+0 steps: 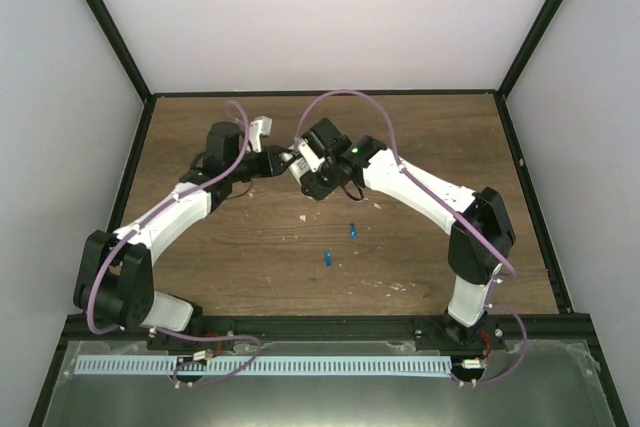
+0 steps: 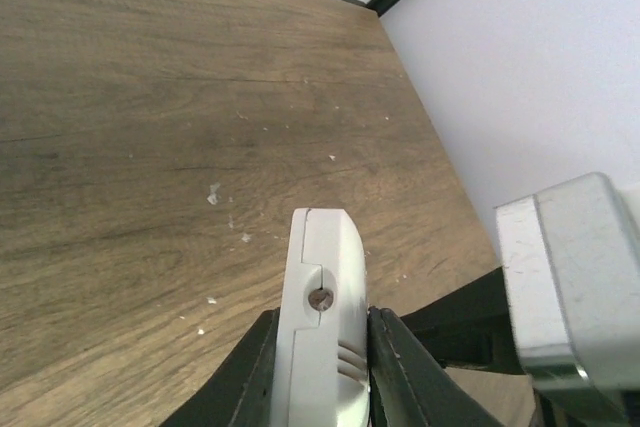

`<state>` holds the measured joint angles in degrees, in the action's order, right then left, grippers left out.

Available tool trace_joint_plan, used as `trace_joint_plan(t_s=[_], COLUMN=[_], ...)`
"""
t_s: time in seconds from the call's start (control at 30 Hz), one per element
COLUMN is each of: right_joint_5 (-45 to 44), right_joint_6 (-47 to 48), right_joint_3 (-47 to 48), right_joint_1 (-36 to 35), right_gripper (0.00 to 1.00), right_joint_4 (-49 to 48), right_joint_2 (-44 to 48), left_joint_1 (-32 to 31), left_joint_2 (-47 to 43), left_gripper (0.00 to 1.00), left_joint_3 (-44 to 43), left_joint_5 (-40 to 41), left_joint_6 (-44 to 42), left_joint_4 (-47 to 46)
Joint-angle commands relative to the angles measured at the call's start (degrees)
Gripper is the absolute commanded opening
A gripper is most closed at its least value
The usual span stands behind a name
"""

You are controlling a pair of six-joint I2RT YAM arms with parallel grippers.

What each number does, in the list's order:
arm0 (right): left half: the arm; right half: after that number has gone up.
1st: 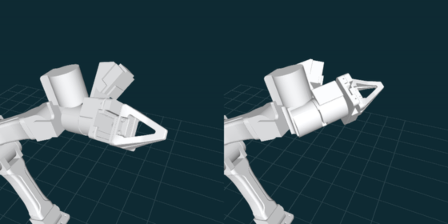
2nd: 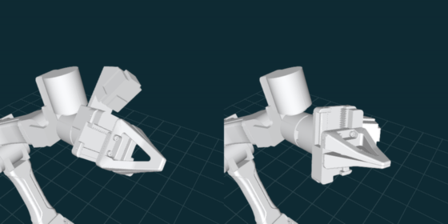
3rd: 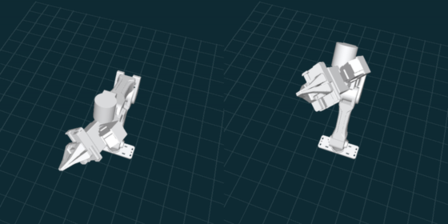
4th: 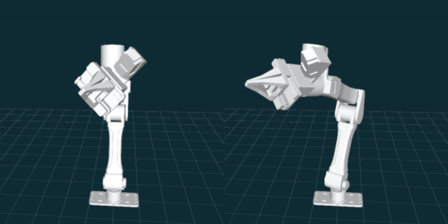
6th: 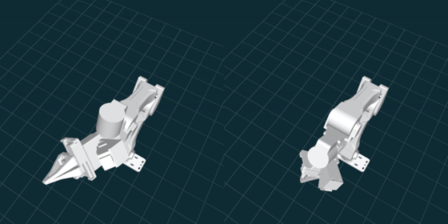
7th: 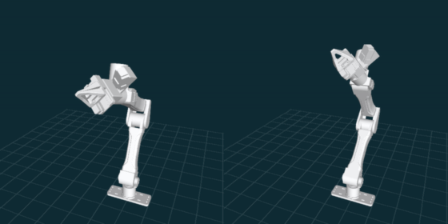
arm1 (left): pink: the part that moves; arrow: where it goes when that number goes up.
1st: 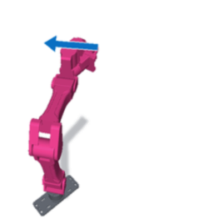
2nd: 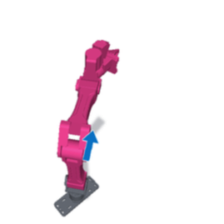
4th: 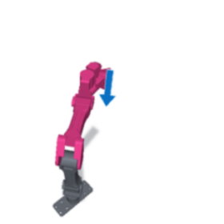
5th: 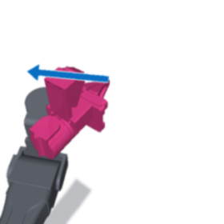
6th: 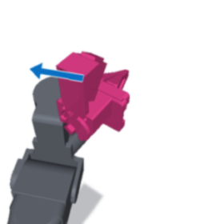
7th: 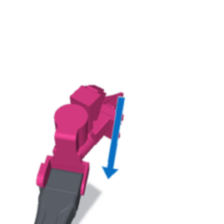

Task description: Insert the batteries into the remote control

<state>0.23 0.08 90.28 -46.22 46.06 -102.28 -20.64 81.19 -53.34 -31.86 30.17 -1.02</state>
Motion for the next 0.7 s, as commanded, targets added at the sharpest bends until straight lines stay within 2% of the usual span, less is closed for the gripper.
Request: trace_joint_plan(t_s=[0.0,0.33,0.67], right_joint_5=[-0.91,-1.11,0.66], right_joint_6=[1.69,2.81,3.41], right_joint_3=[2.00,0.25,-1.15], right_joint_1=[-0.54,-0.54,-0.54], right_gripper=[0.41,0.46,0.47], right_joint_4=[-0.54,-0.11,0.10], right_joint_2=[0.51,0.98,1.32], left_joint_1=[-0.25,1.59,3.15], left_joint_2=[1.41,1.96,2.43], left_gripper=[0.19,0.05,0.00], left_joint_3=[-0.83,-0.68,-0.75], left_joint_5=[-3.88,-5.24,-6.11], left_joint_6=[-0.72,-1.38,-1.55], left_joint_4=[-0.84,-0.93,-1.15])
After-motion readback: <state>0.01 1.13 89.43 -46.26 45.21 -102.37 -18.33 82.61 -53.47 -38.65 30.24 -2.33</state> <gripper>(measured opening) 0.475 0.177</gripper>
